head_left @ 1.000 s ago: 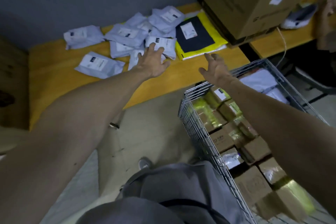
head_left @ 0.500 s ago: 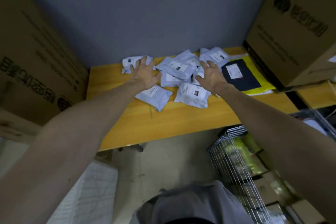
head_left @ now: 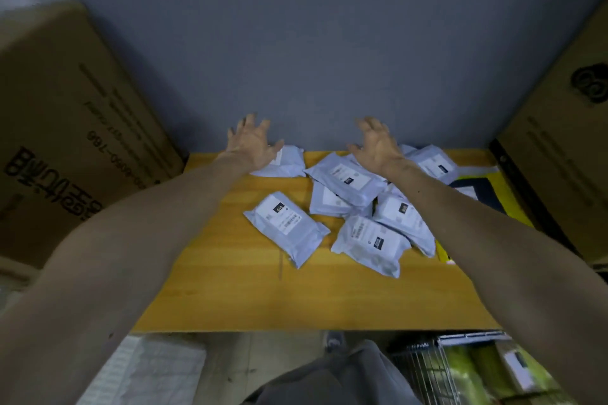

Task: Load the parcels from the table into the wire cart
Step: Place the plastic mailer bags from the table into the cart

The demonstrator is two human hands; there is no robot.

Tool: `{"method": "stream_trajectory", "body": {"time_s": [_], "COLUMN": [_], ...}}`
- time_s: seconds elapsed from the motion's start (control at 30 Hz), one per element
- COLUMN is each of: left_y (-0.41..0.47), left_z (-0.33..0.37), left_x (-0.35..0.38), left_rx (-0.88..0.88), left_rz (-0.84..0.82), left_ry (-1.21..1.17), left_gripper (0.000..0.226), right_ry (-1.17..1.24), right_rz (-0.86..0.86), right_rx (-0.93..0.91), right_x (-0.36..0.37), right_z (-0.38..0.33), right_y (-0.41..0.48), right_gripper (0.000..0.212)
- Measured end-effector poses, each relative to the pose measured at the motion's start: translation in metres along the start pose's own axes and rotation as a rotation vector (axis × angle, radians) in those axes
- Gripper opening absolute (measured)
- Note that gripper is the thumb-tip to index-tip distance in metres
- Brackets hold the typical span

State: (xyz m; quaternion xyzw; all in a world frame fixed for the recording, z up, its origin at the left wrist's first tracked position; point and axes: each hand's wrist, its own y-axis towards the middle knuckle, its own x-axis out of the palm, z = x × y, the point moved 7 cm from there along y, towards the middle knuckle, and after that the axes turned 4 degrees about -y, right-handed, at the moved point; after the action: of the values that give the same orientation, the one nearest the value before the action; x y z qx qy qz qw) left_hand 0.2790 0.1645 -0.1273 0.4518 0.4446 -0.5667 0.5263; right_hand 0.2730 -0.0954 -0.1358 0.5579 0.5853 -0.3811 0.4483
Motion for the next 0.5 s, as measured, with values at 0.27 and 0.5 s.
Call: {"method": "stream_trajectory", "body": {"time_s": [0.27, 0.5], "left_y": [0.062, 0.103], "left_z": [0.004, 0.000], "left_x": [0.003, 0.031], "left_rx": [-0.071, -0.041], "left_rz": [-0.007, -0.068], "left_ry": [0.018, 0.050], "left_gripper": [0.065, 0.066], "right_ry": [0.024, 0.001], "right_rz": [-0.006, -0.063], "right_rx": [-0.061, -0.074], "right_x": [-0.004, 0.030], "right_z": [0.012, 0.027], "right_y": [0.090, 0.121], "right_gripper": [0.064, 0.064]}}
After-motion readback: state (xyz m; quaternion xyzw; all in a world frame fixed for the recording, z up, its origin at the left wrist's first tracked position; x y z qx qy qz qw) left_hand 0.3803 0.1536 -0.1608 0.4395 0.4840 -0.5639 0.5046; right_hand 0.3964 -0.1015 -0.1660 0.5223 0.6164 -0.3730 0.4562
